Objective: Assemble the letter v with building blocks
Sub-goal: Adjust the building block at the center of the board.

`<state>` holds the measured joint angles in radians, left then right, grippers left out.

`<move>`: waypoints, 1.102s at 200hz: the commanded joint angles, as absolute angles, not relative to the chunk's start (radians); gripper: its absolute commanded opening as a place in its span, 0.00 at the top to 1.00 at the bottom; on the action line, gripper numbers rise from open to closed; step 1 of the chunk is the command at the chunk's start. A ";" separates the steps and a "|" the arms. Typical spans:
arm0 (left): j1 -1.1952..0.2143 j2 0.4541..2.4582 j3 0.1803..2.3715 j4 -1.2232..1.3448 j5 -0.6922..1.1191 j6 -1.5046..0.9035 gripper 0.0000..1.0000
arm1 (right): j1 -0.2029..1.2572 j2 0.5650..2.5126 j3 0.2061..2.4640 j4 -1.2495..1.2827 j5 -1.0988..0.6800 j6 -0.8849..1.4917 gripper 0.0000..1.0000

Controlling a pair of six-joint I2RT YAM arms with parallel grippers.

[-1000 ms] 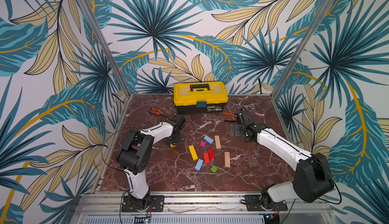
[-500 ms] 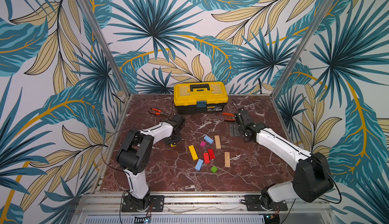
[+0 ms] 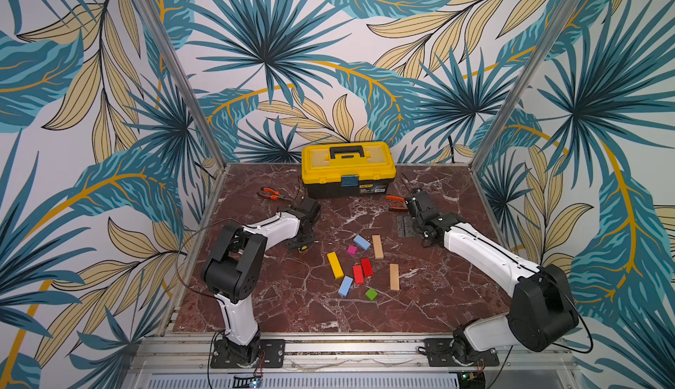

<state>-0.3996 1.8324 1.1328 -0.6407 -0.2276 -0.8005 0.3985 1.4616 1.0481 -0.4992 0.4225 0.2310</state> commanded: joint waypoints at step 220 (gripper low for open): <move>-0.425 1.664 1.145 -0.648 -0.235 -0.694 0.09 | 0.545 1.488 1.065 -0.520 0.429 0.238 0.01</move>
